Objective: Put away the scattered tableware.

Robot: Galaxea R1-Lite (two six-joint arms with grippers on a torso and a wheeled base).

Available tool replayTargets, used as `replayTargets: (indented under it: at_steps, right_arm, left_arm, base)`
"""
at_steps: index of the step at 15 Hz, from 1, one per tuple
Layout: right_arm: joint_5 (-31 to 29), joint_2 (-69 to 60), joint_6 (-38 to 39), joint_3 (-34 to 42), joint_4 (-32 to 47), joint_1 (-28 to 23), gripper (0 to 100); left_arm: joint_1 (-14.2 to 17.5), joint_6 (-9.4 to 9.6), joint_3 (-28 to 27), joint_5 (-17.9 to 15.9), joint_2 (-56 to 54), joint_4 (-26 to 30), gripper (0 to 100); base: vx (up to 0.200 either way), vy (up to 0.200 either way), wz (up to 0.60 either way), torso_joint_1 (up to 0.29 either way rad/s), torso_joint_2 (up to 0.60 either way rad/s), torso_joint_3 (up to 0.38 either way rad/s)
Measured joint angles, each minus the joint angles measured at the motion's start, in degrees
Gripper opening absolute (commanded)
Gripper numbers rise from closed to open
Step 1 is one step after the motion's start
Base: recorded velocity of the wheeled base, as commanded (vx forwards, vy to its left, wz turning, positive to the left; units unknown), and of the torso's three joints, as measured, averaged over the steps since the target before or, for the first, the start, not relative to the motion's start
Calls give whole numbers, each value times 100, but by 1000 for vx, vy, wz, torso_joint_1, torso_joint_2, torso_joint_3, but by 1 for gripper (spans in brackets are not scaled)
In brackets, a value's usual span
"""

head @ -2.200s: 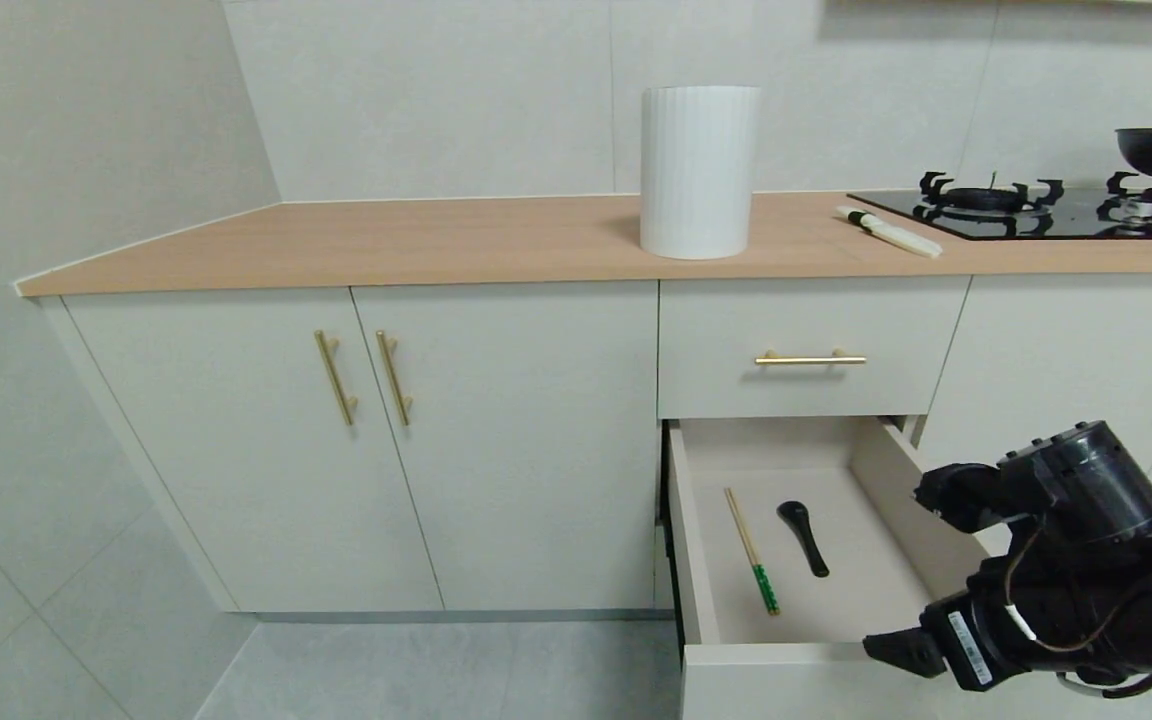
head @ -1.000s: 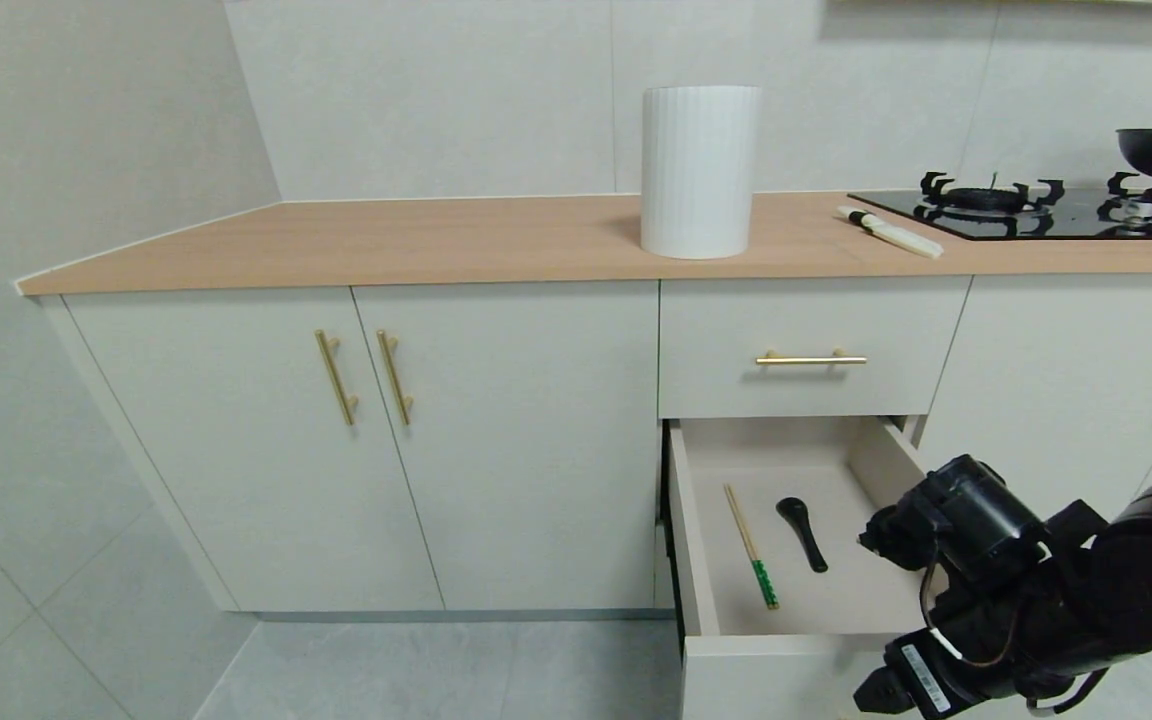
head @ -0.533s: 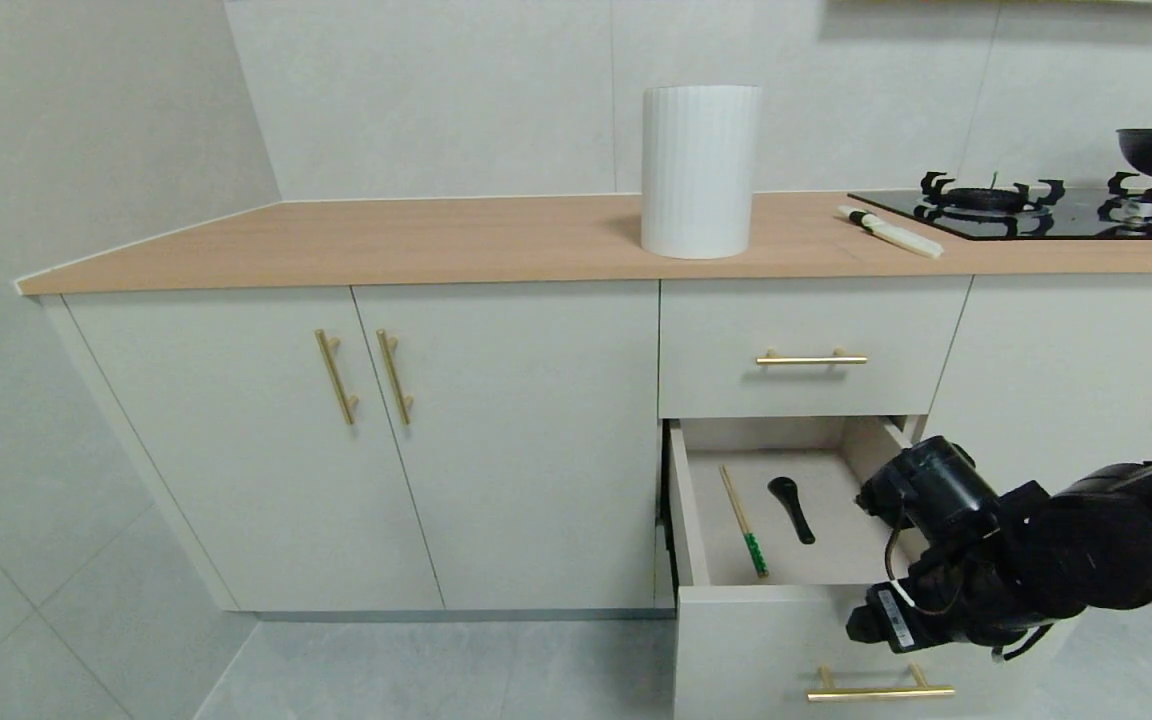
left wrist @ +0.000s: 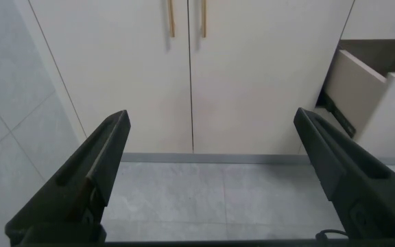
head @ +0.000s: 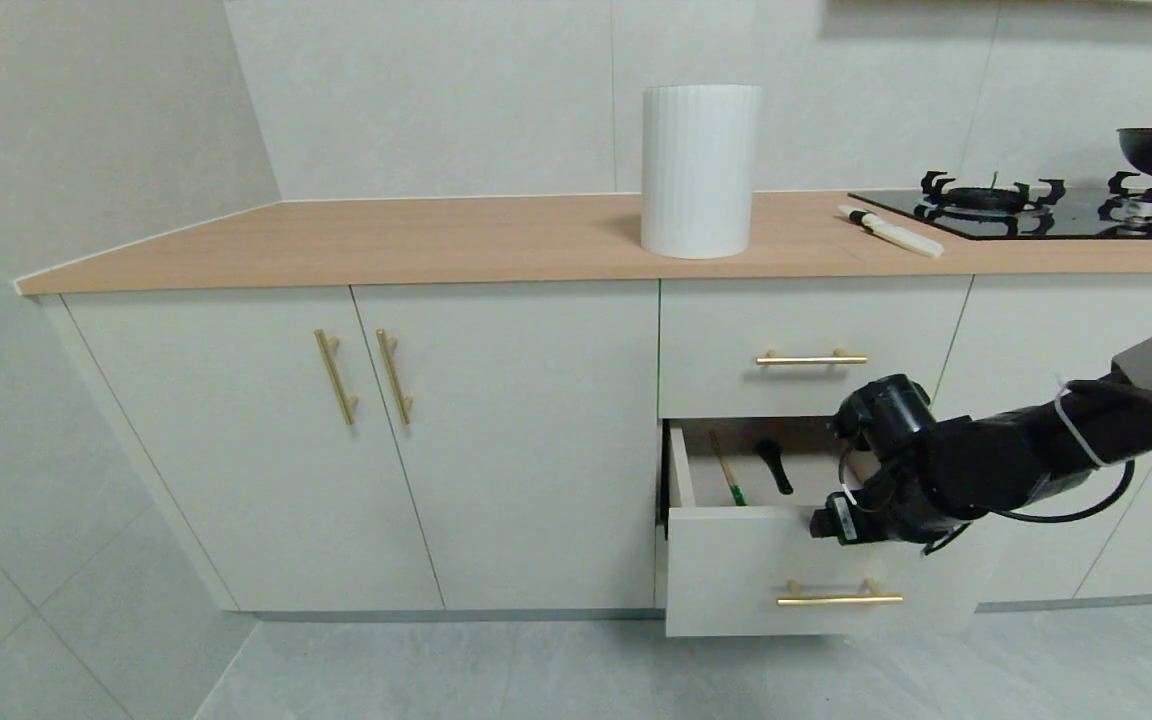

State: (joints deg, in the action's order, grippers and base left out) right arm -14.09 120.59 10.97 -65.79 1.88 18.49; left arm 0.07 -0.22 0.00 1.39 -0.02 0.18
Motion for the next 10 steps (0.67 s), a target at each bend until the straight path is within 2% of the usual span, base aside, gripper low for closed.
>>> replayTargets:
  at_steps: [5, 8, 10]
  right_arm:
    - [-74, 642, 49, -733, -433, -22, 100]
    - [-85, 959, -9, -890, -1410, -100, 100]
    - [-90, 1133, 22, -1000, -1446, -119, 100]
  left_arm:
    - [0, -2, 0, 2, 0, 0, 100]
    - [0, -2, 0, 2, 0, 0, 100]
    - [0, 0, 0, 5, 0, 0, 100]
  base:
    - [0, 0, 0, 0, 0, 0]
    - [0, 0, 0, 0, 0, 0]
    - [0, 0, 0, 0, 0, 0]
